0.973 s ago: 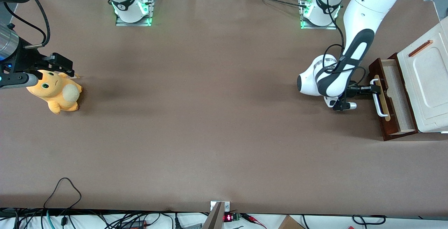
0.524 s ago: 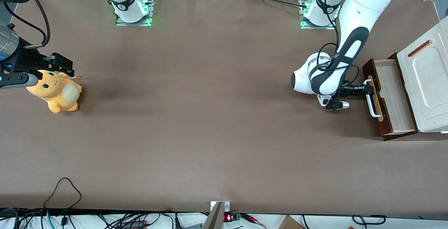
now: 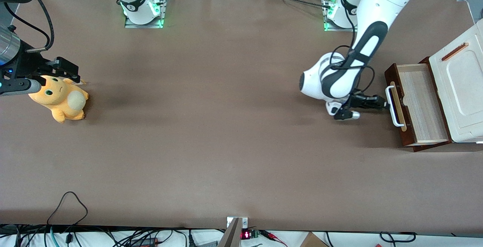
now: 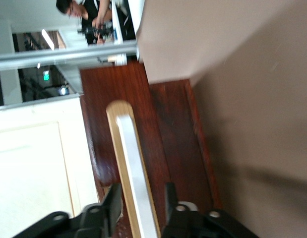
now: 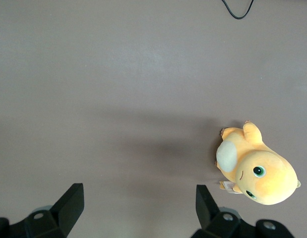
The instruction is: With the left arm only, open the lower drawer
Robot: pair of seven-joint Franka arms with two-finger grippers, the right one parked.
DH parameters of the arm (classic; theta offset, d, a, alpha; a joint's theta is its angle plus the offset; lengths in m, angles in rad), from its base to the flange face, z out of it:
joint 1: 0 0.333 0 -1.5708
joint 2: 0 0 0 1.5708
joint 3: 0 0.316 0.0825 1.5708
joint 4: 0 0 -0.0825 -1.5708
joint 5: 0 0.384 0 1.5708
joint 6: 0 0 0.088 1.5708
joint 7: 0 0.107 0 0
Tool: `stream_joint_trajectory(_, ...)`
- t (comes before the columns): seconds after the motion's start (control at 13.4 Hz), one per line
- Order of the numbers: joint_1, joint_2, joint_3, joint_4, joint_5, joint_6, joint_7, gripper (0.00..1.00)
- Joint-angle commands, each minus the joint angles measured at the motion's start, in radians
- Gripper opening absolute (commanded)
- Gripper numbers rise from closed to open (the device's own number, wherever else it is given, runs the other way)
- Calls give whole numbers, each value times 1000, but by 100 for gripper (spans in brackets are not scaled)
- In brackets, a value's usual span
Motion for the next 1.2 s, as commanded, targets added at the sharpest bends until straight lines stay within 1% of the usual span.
stream_joint_trajectory(0.0, -9, -68, -3, 8, -67, 32, 38, 100)
stream_joint_trajectory(0.07, -5, -100, -10, 20, -108, 43, 62, 100)
stream_joint_trajectory(0.15, -5, -138, -12, 52, -187, 66, 97, 100)
stream_joint_trajectory(0.3, 23, -237, -9, 123, -393, 138, 255, 100)
stream_joint_trajectory(0.37, 45, -293, -7, 141, -480, 163, 333, 100)
stream_joint_trajectory(0.6, 80, -450, 20, 181, -727, 178, 490, 100)
stream_joint_trajectory(0.82, 91, -571, 127, 227, -1058, 174, 649, 100)
stream_joint_trajectory(0.9, 94, -600, 154, 236, -1123, 172, 665, 100)
stream_joint_trajectory(1.05, 123, -653, 168, 238, -1191, 166, 757, 100)
stream_joint_trajectory(1.12, 140, -665, 189, 238, -1261, 166, 810, 100)
